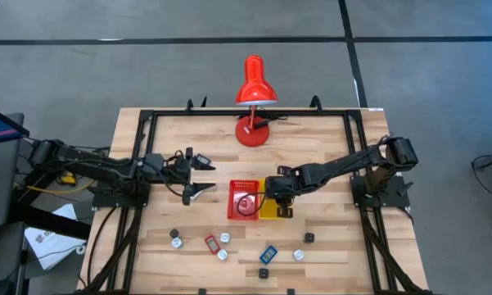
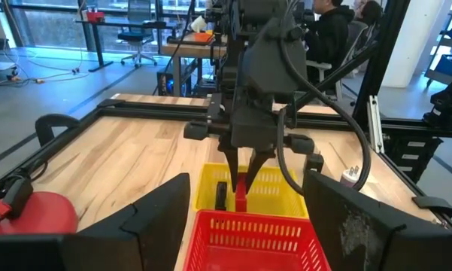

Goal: Pick & Place Office items
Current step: Put the red digital timer into the yellow bin

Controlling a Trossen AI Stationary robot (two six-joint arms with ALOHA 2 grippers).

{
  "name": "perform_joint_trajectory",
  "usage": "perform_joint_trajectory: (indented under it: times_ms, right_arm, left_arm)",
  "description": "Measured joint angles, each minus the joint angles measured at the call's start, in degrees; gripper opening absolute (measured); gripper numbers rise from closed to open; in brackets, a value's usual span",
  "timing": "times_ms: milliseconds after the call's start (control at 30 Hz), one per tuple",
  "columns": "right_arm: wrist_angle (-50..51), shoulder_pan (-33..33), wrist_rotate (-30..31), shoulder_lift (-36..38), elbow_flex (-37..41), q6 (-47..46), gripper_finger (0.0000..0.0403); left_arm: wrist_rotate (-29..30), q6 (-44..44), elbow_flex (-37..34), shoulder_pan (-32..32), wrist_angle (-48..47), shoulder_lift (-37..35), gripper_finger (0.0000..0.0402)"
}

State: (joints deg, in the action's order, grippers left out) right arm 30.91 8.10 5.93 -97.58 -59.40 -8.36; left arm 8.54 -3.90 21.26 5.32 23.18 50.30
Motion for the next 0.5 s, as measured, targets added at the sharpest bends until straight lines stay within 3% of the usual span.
perform_joint_trajectory:
  times_ms: [500]
  right_arm:
    - [-4.34, -0.39, -0.32, -0.02, 2.82, 0.96, 0.0054]
  left_arm:
    - [-0.02, 0.00, 0.02, 0.00, -0.01, 0.00, 0.0251]
